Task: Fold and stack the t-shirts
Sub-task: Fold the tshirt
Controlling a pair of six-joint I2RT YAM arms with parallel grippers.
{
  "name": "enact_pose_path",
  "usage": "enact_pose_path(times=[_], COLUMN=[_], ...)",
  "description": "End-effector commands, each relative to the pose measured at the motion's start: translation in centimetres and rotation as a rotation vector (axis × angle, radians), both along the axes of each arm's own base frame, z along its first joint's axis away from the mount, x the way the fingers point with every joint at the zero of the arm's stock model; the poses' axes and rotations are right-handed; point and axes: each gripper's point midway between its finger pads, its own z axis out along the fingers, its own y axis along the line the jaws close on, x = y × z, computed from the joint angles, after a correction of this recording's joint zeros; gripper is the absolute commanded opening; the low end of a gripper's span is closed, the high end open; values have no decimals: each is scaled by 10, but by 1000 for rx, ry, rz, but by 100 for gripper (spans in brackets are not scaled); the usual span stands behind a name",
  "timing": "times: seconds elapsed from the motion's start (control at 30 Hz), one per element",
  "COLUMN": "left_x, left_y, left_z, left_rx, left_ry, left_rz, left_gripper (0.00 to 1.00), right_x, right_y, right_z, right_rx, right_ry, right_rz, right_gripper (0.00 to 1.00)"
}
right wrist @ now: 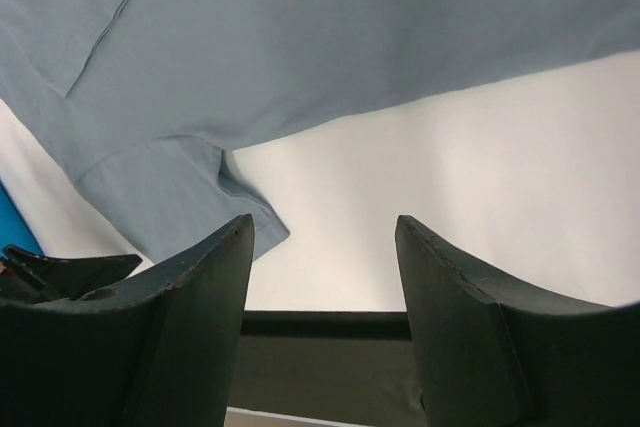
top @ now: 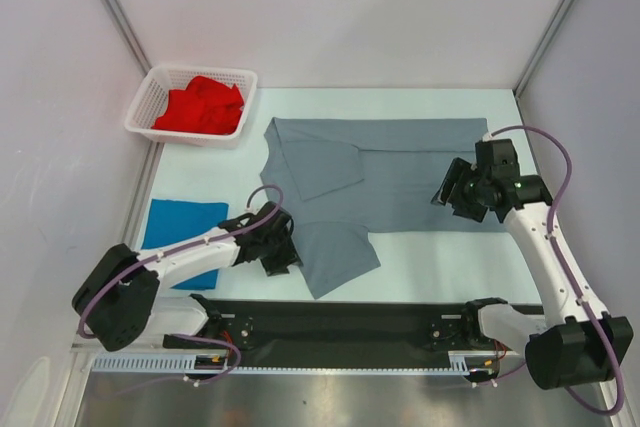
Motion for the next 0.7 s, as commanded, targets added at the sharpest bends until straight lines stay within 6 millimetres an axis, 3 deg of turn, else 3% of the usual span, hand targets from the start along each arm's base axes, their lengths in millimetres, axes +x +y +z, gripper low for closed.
enact_pose_path(times=[0.0,0.23,0.5,0.67], left_x=[14,19,11,15], left_y=[-6,-6,-4,-3], left_z=[0,-10,-22,-17], left_rx=[-4,29,28,32], left_ry=[-53,-54,-23,-48], left_rz=[32,34,46,30], left_gripper=[48,42,34,20], right_x=[-10,-17,-2,7], right_y=[-10,-17,-29,-42], right_z=[8,6,-2,-1], right_rx=[-19,-20,-22,-47], right_ry=[-17,-18,30,39], right_rz=[-33,-65,-124,-158], right_gripper=[64,64,64,64])
